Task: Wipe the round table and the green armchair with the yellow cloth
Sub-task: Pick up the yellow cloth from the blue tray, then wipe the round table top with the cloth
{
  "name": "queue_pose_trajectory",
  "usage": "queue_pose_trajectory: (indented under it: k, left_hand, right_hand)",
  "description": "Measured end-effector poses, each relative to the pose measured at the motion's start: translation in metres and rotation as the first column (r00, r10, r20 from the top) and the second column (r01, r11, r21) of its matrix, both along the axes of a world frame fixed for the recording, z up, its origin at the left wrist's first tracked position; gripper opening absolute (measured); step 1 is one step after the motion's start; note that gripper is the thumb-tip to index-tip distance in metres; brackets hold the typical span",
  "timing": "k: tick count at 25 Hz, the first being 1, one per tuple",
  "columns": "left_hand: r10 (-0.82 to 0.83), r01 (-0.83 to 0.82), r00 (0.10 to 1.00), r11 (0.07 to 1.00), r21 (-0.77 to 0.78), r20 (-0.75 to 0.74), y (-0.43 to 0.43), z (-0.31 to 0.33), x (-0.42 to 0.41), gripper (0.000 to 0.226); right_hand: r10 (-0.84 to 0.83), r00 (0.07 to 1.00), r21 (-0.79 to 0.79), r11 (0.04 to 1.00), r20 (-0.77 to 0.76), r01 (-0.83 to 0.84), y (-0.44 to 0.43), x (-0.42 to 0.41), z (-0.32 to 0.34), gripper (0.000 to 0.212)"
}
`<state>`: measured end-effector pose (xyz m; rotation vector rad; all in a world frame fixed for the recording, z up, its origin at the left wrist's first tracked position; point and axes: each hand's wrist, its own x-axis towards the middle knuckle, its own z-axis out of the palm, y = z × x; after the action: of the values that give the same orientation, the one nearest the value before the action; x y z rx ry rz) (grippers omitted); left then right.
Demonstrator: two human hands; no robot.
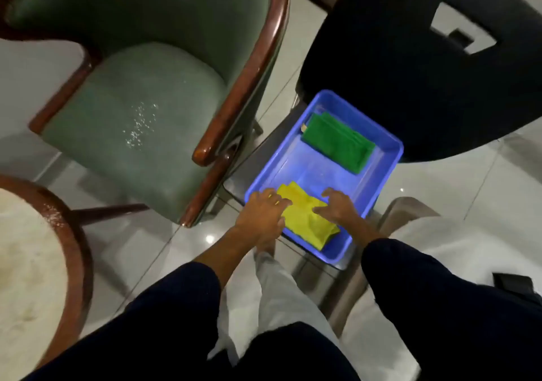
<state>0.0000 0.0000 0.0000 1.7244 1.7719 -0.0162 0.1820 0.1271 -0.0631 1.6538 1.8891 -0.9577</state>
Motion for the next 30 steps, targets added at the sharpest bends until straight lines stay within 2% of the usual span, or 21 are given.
queue_pose_trajectory:
  k: [1, 3, 5, 7, 9, 10, 11, 13, 15, 16, 17, 18, 19, 20, 22, 24, 27, 29, 30]
  left_hand:
    - [0.05, -0.048, 0.998, 0.994, -0.094, 0.026, -0.002, -0.002, 0.005, 0.046]
    - [0.197, -0.175, 0.974, 0.967, -0.186, 0.109, -0.016, -0.006, 0.009, 0.04]
    - [0.319, -0.266, 0.935, 0.919, -0.291, 0.152, -0.031, -0.006, 0.006, 0.031]
    - [0.443, -0.34, 0.875, 0.85, -0.402, 0.197, -0.036, -0.007, 0.0, 0.025]
    - [0.6, -0.431, 0.764, 0.747, -0.506, 0.236, -0.037, -0.008, -0.006, 0.022]
    - [0.7, -0.475, 0.661, 0.669, -0.571, 0.271, -0.037, -0.008, -0.01, 0.024]
    - [0.798, -0.488, 0.516, 0.572, -0.659, 0.311, -0.037, -0.008, -0.012, 0.033]
    - [0.923, -0.361, 0.201, 0.381, -0.851, 0.328, -0.042, -0.003, -0.016, 0.057]
    - [0.942, -0.197, -0.08, 0.307, -0.931, 0.327, -0.051, 0.0, -0.022, 0.074]
    - [0.895, -0.184, -0.297, 0.288, -0.94, 0.332, -0.058, -0.001, -0.03, 0.072]
    - [0.772, -0.218, -0.542, 0.252, -0.943, 0.332, -0.067, -0.002, -0.042, 0.065]
    - [0.597, -0.279, -0.73, 0.184, -0.942, 0.333, -0.081, -0.005, -0.061, 0.058]
    - [0.468, -0.343, -0.809, 0.118, -0.932, 0.356, -0.097, -0.009, -0.083, 0.052]
    - [0.431, -0.418, -0.806, 0.072, -0.905, 0.406, -0.116, -0.01, -0.108, 0.049]
    - [0.509, -0.551, -0.725, -0.022, -0.834, 0.465, -0.178, -0.017, -0.164, 0.046]
    - [0.578, -0.615, -0.682, -0.124, -0.779, 0.448, -0.25, -0.028, -0.215, 0.047]
    - [0.598, -0.665, -0.677, -0.247, -0.705, 0.429, -0.343, -0.045, -0.268, 0.049]
    - [0.549, -0.694, -0.685, -0.294, -0.657, 0.479, -0.379, -0.057, -0.285, 0.039]
    - [0.567, -0.745, -0.647, -0.325, -0.582, 0.51, -0.394, -0.065, -0.292, 0.035]
  right_hand:
    - [0.001, 0.998, -0.1, 0.995, 0.06, 0.005, -0.002, 0.001, -0.01, 0.083]
    - [-0.159, 0.978, -0.201, 0.962, 0.134, 0.184, -0.014, 0.001, -0.02, 0.115]
    - [-0.405, 0.898, -0.229, 0.87, 0.174, 0.437, -0.031, 0.003, -0.024, 0.126]
    - [-0.6, 0.79, -0.245, 0.754, 0.123, 0.61, -0.036, 0.007, -0.028, 0.114]
    - [-0.72, 0.693, -0.351, 0.642, 0.028, 0.681, -0.033, 0.002, -0.018, 0.082]
    - [-0.762, 0.647, -0.431, 0.592, -0.023, 0.681, -0.031, -0.004, -0.009, 0.069]
    - [-0.786, 0.613, -0.524, 0.557, -0.082, 0.644, -0.028, -0.014, 0.003, 0.059]
    - [-0.81, 0.559, -0.708, 0.5, -0.179, 0.498, -0.026, -0.042, 0.034, 0.043]
    - [-0.804, 0.555, -0.837, 0.444, -0.214, 0.321, -0.034, -0.075, 0.062, 0.038]
    - [-0.789, 0.573, -0.872, 0.424, -0.222, 0.246, -0.04, -0.09, 0.073, 0.038]
    - [-0.759, 0.606, -0.888, 0.423, -0.24, 0.179, -0.048, -0.105, 0.081, 0.039]
    - [-0.706, 0.658, -0.888, 0.443, -0.261, 0.122, -0.058, -0.122, 0.087, 0.041]
    - [-0.633, 0.721, -0.873, 0.481, -0.281, 0.082, -0.068, -0.139, 0.091, 0.042]
    - [-0.534, 0.791, -0.839, 0.542, -0.299, 0.048, -0.08, -0.158, 0.093, 0.044]
    - [-0.301, 0.903, -0.701, 0.713, -0.307, -0.001, -0.117, -0.207, 0.085, 0.053]
    - [-0.145, 0.933, -0.552, 0.831, -0.33, -0.066, -0.163, -0.269, 0.064, 0.054]
    - [0.07, 0.91, -0.285, 0.937, -0.408, -0.2, -0.236, -0.362, 0.028, 0.058]
    - [0.192, 0.834, -0.094, 0.956, -0.517, -0.279, -0.273, -0.417, 0.016, 0.054]
    - [0.297, 0.781, 0.029, 0.941, -0.549, -0.337, -0.294, -0.443, 0.008, 0.051]
